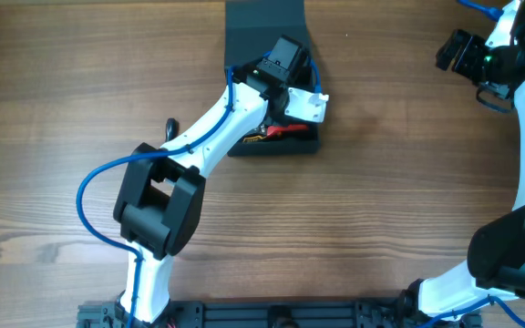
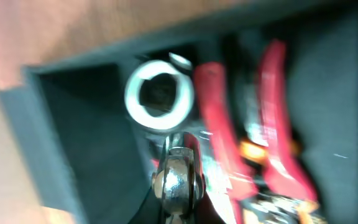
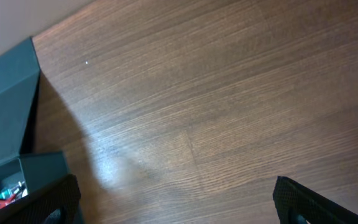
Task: Pack container
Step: 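Carry the wrench into the box and open the left gripper, then move the left gripper back over the red-black screwdriver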
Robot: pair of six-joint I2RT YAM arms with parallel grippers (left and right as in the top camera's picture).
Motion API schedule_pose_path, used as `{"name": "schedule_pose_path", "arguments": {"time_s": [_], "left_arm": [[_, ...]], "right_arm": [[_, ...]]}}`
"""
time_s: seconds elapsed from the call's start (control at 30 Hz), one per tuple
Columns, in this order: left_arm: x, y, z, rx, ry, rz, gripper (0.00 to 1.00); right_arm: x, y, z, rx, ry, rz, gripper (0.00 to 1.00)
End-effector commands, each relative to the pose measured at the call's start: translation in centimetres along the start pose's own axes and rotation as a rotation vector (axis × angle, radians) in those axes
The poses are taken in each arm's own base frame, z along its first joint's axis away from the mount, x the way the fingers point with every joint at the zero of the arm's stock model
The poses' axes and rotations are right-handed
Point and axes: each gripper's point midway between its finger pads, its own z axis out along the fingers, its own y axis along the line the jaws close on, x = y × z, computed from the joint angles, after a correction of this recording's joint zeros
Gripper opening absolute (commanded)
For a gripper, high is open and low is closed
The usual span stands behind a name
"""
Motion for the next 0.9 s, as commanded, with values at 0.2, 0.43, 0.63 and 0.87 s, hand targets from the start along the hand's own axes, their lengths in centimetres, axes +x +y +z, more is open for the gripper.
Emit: {"name": "schedule_pose_path", "arguments": {"time_s": [0.2, 0.43, 0.63, 0.87], "left_arm": [[1.6, 3.6, 0.4, -0.103, -0.067, -0.029, 0.04], [2.4, 4.7, 0.4, -0.134, -0.083, -0.067, 0.04], [2.2, 4.3, 0.8, -0.118, -0.095, -0.122, 0.04], [2.2, 3.3, 2.5, -0.080, -0.088, -0.175, 0.04]], "right_arm": [[0.3, -0.5, 0.5, 0.020, 0.019, 0.020, 1.00], [0.6, -0.6, 0.5, 0.022, 0.029, 0.022, 0.99], [0.9, -0.7, 0.5, 0.025, 0.043, 0.024, 0.99], [1.2, -0.7, 0.5, 0.028, 0.056, 0.025, 0.99]]}}
